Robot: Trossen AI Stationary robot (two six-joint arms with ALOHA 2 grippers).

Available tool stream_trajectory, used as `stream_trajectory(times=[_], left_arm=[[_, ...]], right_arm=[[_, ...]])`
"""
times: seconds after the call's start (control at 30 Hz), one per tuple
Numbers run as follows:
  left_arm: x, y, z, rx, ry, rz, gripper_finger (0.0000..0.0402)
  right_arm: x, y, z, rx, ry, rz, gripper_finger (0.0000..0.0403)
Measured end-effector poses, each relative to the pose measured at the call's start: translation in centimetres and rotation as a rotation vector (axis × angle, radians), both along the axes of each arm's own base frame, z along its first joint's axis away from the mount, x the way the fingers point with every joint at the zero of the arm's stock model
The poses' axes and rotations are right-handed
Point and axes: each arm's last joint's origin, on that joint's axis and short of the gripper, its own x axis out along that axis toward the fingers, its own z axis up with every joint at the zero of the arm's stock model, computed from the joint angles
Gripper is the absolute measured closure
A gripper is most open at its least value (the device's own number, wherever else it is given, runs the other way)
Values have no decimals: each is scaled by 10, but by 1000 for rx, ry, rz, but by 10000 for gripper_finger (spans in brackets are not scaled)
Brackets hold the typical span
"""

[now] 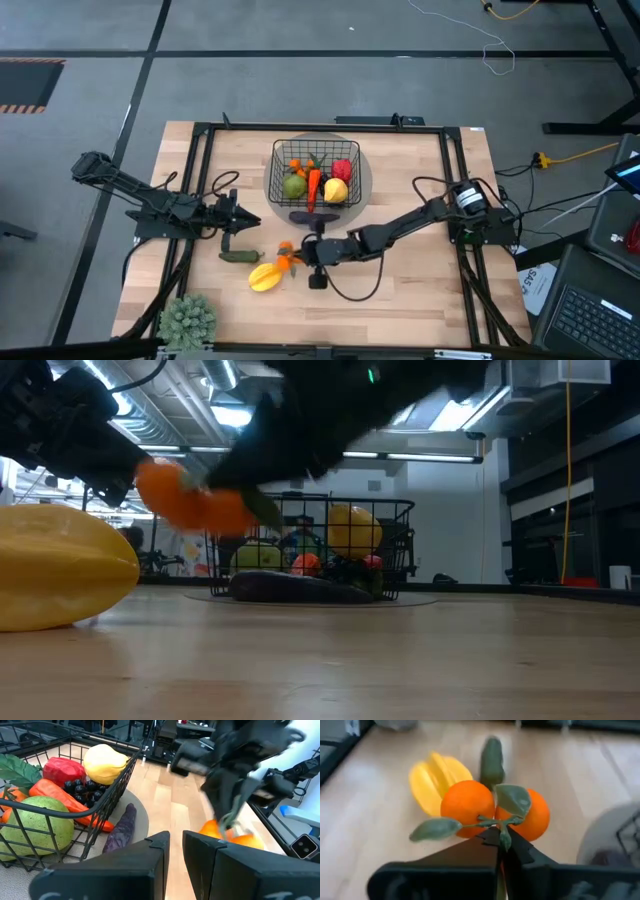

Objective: Build produce basket
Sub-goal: Put the tangerine into the wire organizer

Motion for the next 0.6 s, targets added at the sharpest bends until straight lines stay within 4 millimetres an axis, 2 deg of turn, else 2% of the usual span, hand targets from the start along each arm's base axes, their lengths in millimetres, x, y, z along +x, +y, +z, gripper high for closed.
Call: stream_trajectory(times=[0.17, 0.3, 0.47, 0.6], left_arm=[[0, 0, 0, -1, -1, -3, 360], [0, 0, 0, 0, 0, -3, 360], [0, 0, 0, 0, 0, -3, 360], [0, 0, 0, 0, -1, -3, 360]], right_arm=[[7, 9, 32, -248, 28, -61, 402], [10, 3, 64, -474, 121, -194, 403], [11, -29, 93, -607, 261, -325, 403], [12, -62, 102, -611, 350, -390, 403]])
